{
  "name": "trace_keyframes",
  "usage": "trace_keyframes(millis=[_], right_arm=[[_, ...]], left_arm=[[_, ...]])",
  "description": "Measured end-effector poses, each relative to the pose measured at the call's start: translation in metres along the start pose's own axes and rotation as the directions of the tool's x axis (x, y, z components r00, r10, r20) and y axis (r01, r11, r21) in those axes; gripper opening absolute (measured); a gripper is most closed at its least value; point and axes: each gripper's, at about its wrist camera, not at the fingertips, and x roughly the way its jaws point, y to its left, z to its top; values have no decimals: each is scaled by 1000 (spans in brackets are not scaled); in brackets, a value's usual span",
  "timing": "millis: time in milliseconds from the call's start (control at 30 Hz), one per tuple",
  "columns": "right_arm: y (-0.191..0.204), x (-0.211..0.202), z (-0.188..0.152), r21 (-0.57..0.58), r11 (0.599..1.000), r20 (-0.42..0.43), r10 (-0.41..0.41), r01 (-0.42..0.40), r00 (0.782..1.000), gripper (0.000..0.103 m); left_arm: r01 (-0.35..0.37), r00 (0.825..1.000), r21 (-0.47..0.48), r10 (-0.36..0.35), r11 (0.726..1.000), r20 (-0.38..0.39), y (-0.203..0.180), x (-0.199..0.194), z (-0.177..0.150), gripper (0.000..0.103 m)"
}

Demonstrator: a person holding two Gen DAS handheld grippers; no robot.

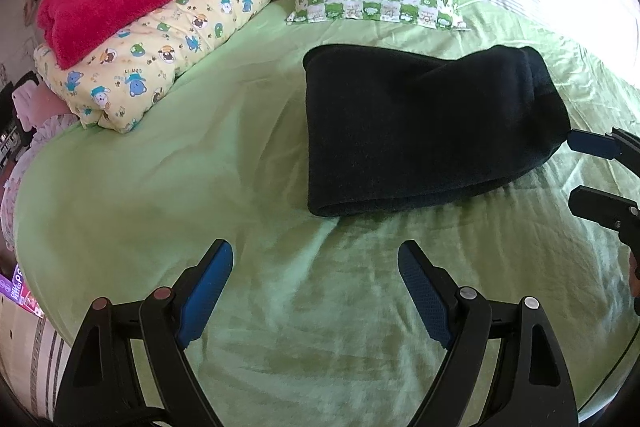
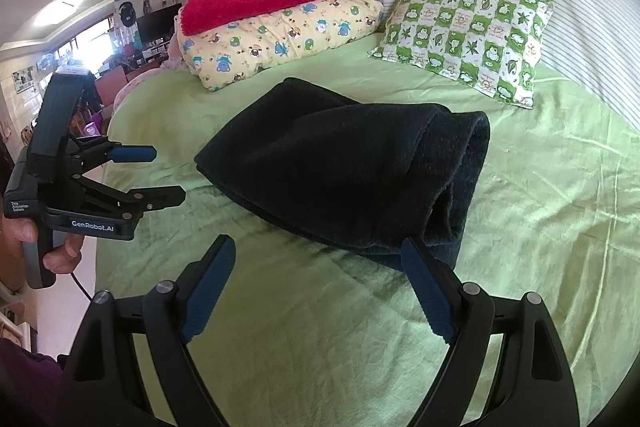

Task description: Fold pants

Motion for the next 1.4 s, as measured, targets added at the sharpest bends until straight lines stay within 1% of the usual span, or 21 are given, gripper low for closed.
trace_keyframes(millis=[367, 567, 1400], right_arm=[[-5, 7, -5, 30, 1000, -16, -1, 2, 1000, 88], [-9, 7, -6, 47, 999, -7, -4, 5, 1000, 88], [-9, 7, -6, 52, 999, -3, -8, 8, 1000, 88]], left_arm=[[0, 1000, 4, 0, 1000, -17, -3, 12, -4, 85], [-2, 1000, 10, 2, 1000, -15, -5, 16, -3, 85], [-5, 1000, 14, 5, 1000, -1, -7, 12, -2, 85]])
